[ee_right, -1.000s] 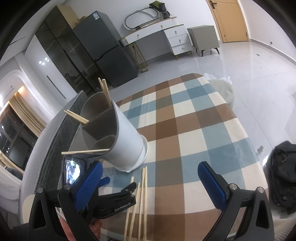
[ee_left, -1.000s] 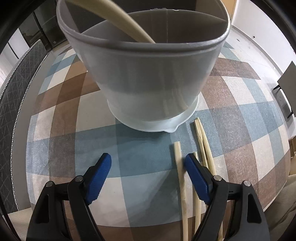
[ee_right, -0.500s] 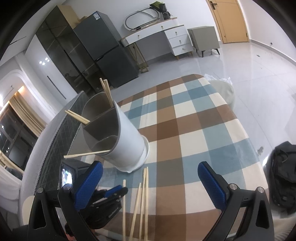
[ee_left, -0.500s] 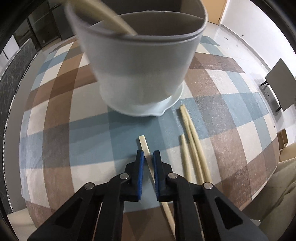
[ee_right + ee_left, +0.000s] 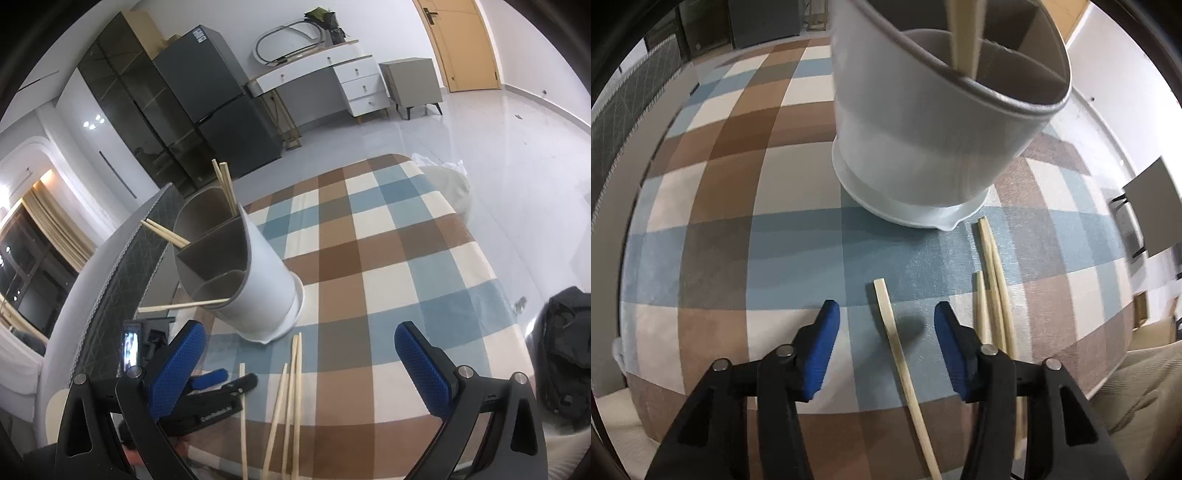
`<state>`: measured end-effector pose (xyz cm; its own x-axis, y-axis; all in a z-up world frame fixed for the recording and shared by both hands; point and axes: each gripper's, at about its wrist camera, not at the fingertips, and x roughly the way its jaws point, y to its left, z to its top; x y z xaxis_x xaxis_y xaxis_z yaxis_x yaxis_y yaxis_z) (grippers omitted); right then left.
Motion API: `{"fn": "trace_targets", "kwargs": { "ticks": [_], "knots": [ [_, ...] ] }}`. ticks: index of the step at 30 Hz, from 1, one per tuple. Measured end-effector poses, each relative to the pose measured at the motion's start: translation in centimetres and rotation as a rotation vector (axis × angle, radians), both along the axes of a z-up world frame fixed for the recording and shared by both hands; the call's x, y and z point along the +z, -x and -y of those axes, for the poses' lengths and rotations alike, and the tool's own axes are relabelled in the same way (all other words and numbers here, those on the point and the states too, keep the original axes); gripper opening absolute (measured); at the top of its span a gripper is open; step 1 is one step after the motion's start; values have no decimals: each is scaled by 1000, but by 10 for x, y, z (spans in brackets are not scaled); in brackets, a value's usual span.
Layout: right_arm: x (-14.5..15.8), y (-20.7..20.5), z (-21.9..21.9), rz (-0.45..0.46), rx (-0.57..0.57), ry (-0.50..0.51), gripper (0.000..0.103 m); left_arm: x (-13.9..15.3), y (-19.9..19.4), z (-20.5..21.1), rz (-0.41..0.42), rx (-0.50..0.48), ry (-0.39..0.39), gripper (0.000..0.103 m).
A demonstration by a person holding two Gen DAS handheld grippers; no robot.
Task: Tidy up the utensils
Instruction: 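Grasp a chopstick with the left gripper while the right gripper lowers to the pile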
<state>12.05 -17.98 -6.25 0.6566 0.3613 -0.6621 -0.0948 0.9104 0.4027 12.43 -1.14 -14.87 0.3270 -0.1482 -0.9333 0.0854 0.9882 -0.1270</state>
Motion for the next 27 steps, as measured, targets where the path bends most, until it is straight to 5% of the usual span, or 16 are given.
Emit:
{"fn": "trace_targets", "kwargs": {
  "ticks": [4, 8, 19, 27],
  "knots": [
    [1, 0, 3, 0, -6, -7, 103, -3, -8, 1, 27, -6, -43, 45],
    [0, 0, 2, -1, -5, 3, 103, -5, -14, 4, 54, 2, -77, 5],
    [-19, 3, -12, -79, 30, 40, 99, 27, -3, -36, 176, 85, 34, 2],
    [-41, 0, -46, -176, 162, 55, 62, 65, 3, -45, 301, 137, 170, 2]
  ]
}}
